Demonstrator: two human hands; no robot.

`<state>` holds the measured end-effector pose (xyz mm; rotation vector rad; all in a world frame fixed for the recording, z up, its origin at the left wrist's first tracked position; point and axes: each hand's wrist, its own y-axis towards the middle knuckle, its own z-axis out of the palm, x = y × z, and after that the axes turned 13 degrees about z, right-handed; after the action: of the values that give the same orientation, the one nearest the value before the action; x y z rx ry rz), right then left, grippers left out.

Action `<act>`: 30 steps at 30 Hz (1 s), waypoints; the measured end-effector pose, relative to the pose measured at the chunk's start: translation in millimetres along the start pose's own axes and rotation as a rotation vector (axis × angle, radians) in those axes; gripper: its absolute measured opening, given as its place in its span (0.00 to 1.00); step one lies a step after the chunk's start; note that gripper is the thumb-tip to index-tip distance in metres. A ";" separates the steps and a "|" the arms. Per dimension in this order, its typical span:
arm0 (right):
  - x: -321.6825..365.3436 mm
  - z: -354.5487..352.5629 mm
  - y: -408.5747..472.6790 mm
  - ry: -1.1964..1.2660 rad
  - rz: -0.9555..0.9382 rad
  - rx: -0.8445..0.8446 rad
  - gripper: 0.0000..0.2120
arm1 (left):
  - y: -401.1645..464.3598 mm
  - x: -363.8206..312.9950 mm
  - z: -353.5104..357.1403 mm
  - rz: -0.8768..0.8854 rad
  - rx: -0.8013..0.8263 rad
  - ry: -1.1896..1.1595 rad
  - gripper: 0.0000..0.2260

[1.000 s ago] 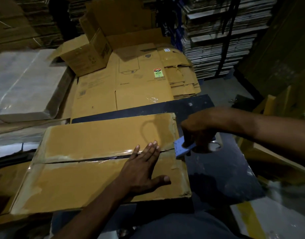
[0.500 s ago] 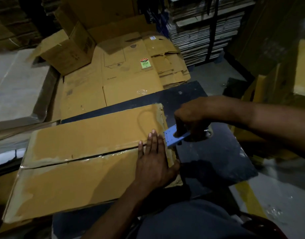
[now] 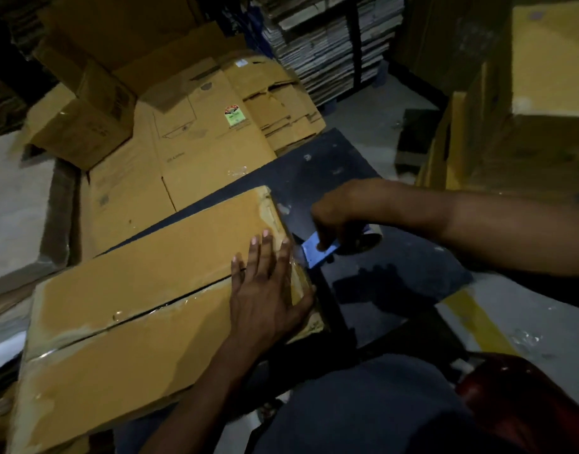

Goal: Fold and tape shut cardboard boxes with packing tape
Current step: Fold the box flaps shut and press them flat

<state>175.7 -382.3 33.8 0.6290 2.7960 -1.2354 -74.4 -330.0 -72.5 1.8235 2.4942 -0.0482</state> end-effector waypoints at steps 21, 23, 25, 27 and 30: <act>-40.8 121.1 136.2 0.768 -0.057 0.048 0.19 | 6.3 11.9 -14.3 0.105 0.077 -0.015 0.46; -46.8 147.4 162.3 0.959 -0.046 0.020 0.23 | 7.1 15.0 -11.8 0.115 0.065 -0.089 0.47; -41.1 177.6 190.3 1.049 -0.048 -0.001 0.22 | 8.4 17.4 -9.1 0.117 0.081 -0.155 0.48; -30.1 197.9 204.7 1.189 -0.033 0.001 0.19 | 8.8 20.3 -6.6 0.124 0.121 -0.193 0.49; -16.2 203.2 189.6 1.176 0.010 -0.023 0.18 | 8.9 23.1 -4.1 0.136 0.151 -0.206 0.50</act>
<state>231.9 -418.1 -236.5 1.8579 3.5803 -0.9864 -73.1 -305.1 -69.8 1.9276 2.2784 -0.4072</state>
